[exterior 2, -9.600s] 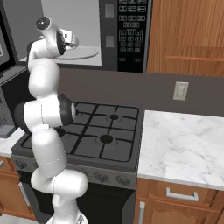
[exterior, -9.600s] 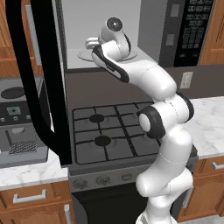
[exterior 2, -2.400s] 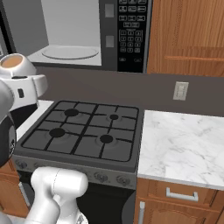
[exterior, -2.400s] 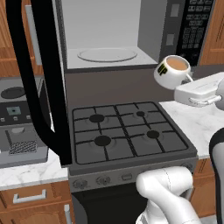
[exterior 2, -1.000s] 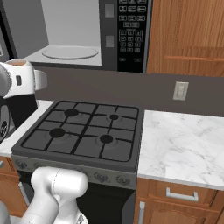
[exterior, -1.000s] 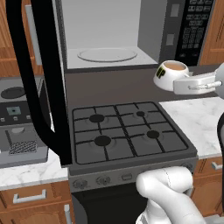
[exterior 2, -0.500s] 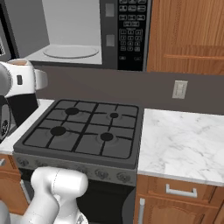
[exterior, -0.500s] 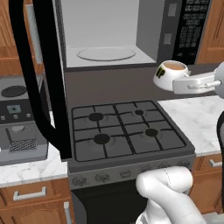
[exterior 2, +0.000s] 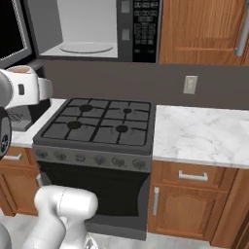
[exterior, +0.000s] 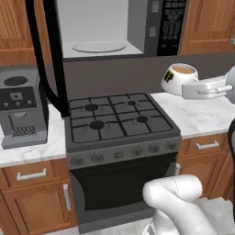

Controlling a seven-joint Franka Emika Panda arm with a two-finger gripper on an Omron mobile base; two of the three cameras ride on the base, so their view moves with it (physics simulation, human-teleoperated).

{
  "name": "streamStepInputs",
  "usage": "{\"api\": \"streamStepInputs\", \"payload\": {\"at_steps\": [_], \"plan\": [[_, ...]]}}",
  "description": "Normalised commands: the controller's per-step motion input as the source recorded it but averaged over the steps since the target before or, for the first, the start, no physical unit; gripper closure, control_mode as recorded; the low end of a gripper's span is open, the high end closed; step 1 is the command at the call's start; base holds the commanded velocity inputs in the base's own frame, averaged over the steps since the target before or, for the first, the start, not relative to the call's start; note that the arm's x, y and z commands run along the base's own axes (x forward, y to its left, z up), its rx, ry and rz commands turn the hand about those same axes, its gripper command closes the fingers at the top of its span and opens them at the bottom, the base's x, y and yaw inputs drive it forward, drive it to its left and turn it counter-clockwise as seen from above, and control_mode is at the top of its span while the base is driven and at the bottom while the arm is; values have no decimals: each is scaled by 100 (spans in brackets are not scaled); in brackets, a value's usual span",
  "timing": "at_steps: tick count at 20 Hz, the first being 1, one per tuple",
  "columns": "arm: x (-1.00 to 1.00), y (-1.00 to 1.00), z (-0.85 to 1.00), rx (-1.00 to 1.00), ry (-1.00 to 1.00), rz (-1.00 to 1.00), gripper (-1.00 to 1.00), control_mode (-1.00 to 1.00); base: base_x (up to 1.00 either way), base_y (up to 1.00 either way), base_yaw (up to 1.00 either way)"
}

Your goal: Pick the cup of tea, navigate to the dining table, and place it on the saucer.

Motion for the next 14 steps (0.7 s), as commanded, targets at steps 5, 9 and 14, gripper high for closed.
{"api": "streamStepInputs", "payload": {"at_steps": [5,9,14], "plan": [[0,0,0,0,0,0,100,100,-60,-10,-16],[0,0,0,0,0,0,100,100,-50,-34,-31],[0,0,0,0,0,0,100,100,-69,-13,-22]]}}
